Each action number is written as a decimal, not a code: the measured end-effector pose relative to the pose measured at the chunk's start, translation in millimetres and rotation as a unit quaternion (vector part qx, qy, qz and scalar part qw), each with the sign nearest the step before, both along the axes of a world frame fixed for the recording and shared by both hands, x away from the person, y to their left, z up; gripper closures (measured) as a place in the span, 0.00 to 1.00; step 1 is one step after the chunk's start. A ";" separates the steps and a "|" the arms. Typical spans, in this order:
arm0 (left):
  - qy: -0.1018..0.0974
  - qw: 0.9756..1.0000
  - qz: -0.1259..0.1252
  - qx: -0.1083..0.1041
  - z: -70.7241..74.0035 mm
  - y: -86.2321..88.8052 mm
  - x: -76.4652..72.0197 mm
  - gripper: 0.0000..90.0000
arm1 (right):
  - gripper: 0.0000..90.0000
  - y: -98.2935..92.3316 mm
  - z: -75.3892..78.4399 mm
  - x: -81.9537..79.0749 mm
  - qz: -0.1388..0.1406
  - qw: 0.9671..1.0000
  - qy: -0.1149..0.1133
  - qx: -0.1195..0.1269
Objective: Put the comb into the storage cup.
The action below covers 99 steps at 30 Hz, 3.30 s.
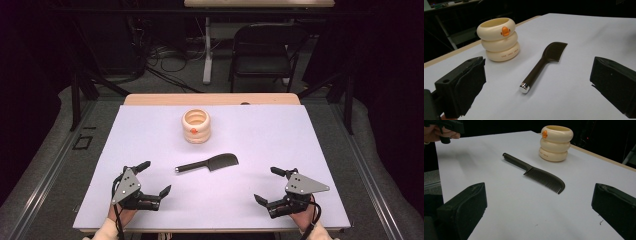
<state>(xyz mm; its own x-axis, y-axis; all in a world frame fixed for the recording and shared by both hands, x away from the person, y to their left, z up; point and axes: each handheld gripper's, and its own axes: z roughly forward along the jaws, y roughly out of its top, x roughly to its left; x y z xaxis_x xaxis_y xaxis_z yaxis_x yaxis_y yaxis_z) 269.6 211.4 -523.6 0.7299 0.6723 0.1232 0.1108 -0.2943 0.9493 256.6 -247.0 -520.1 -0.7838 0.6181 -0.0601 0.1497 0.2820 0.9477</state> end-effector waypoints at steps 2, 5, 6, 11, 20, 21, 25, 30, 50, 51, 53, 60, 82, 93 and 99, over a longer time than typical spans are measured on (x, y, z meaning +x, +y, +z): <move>0.000 1.000 -0.001 0.001 0.4 -3.3 3.6 0.00 | 0.00 0.0 0.0 0.0 0.001 1.000 0.001 0.000; 0.001 1.000 -0.004 0.004 0.0 -5.9 7.2 0.00 | 0.00 0.1 -0.2 0.3 0.001 1.000 0.002 -0.001; 0.001 1.000 -0.004 0.004 0.0 -5.9 7.2 0.00 | 0.00 0.1 -0.2 0.3 0.001 1.000 0.001 -0.001; 0.002 1.000 -0.008 0.007 -0.8 -10.0 12.3 0.00 | 0.00 -0.1 -0.3 0.4 0.000 1.000 0.001 -0.001; 0.014 1.000 -0.012 0.012 -0.3 -16.4 24.3 0.01 | 0.00 -0.6 -0.7 1.2 0.000 1.000 0.002 -0.002; 0.014 1.000 -0.011 0.013 -0.3 -17.0 25.5 0.01 | 0.00 -0.6 -0.7 1.3 0.000 1.000 0.002 -0.002; 0.015 1.000 -0.011 0.014 0.4 -18.5 30.2 0.01 | 0.00 -0.5 -1.1 1.8 0.000 1.000 0.002 -0.001; 0.021 0.999 -0.018 0.022 0.9 -22.9 35.4 0.01 | 0.00 -1.1 -1.3 1.4 -0.003 1.000 0.003 -0.001; 0.037 0.997 -0.027 0.061 7.6 -36.4 54.3 0.01 | 0.00 -1.9 -1.2 -0.2 -0.004 1.000 0.005 -0.003; 0.040 0.997 -0.028 0.060 8.2 -37.1 55.0 0.01 | 0.00 -2.0 -1.5 0.0 -0.004 1.000 0.005 -0.002; 0.045 0.997 -0.030 0.062 9.2 -38.8 57.0 0.00 | 0.00 -2.1 -1.5 -0.1 -0.004 1.000 0.005 -0.002; 0.057 0.995 -0.034 0.074 12.9 -43.1 63.4 0.00 | 0.00 -1.9 -1.6 0.2 -0.005 1.000 0.006 -0.004; 0.120 0.973 -0.056 0.189 18.9 -74.8 88.2 0.00 | 0.00 -2.8 -1.8 0.2 -0.004 1.000 0.008 -0.002; 0.145 0.955 -0.070 0.250 23.0 -87.1 101.8 0.00 | 0.00 -2.8 -2.0 0.2 -0.004 1.000 0.010 -0.002; 0.151 0.946 -0.076 0.277 24.0 -95.2 107.1 0.00 | 0.00 -2.9 -2.2 0.5 -0.004 1.000 0.010 -0.003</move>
<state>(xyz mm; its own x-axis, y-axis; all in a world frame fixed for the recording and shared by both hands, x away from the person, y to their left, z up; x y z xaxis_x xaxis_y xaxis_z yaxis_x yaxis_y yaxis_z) 376.7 116.2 -499.6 0.8710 0.4503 0.1962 0.2693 -0.7718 0.5760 257.1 -249.9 -522.2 -0.7797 0.6242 -0.0490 0.1703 0.2868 0.9427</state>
